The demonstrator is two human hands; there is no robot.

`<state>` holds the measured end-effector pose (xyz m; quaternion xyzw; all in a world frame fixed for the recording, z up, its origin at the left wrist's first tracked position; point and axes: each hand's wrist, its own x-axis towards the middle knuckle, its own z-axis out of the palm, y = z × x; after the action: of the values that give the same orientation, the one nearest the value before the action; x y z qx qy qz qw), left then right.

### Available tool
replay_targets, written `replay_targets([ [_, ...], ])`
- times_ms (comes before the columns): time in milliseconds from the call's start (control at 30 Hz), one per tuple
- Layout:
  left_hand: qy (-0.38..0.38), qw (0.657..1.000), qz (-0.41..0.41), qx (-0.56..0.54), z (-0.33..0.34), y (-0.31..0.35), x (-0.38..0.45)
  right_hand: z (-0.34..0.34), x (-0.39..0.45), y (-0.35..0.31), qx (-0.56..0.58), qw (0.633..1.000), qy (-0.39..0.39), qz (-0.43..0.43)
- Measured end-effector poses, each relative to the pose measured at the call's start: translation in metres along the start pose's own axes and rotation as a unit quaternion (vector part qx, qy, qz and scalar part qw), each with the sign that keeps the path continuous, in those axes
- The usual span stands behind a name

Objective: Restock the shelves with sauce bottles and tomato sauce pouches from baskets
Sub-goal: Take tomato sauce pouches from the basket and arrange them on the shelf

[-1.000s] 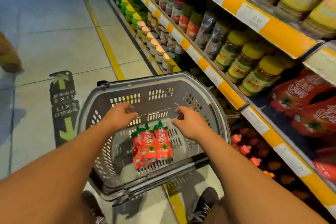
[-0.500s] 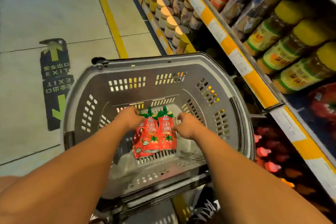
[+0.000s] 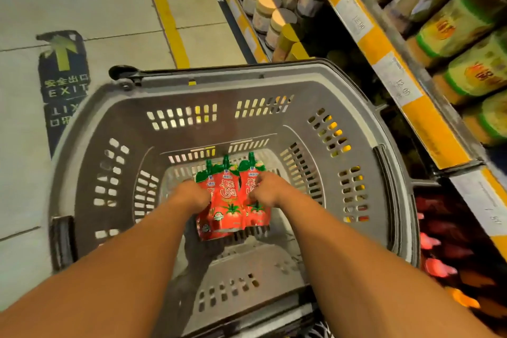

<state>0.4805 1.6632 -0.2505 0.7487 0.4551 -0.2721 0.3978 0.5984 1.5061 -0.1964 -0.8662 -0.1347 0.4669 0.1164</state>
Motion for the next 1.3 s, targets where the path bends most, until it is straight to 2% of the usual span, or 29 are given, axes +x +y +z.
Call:
replay_targets([
  [200,-0.052,0.997,-0.04,-0.029,0.02,-0.008,0.009,-0.006,0.017,0.002,-0.013,0.998,-0.054,0.027],
  [300,-0.049,0.996,-0.056,-0.045,0.029,-0.011,0.013,-0.009,0.014,0.0,-0.043,0.994,-0.086,0.042],
  [500,-0.049,0.994,-0.075,-0.066,0.042,-0.009,0.021,0.009,0.03,0.006,0.001,0.991,-0.094,0.096],
  [600,-0.047,0.993,-0.08,-0.067,0.046,-0.008,0.018,0.02,0.043,0.015,0.04,0.991,-0.072,0.106],
  [700,-0.05,0.986,-0.101,-0.123,0.049,-0.013,0.022,0.027,0.055,0.024,0.076,0.988,-0.035,0.133],
  [833,-0.04,0.978,-0.115,-0.172,0.05,-0.014,0.021,0.032,0.068,0.034,0.109,0.982,-0.028,0.152],
  [1067,-0.04,0.961,-0.112,-0.252,0.046,-0.004,0.013,0.045,0.089,0.044,0.019,0.989,-0.03,0.146],
  [1300,-0.081,0.97,-0.081,-0.212,0.048,-0.001,0.008,0.038,0.063,0.032,-0.041,0.989,0.041,0.133],
])
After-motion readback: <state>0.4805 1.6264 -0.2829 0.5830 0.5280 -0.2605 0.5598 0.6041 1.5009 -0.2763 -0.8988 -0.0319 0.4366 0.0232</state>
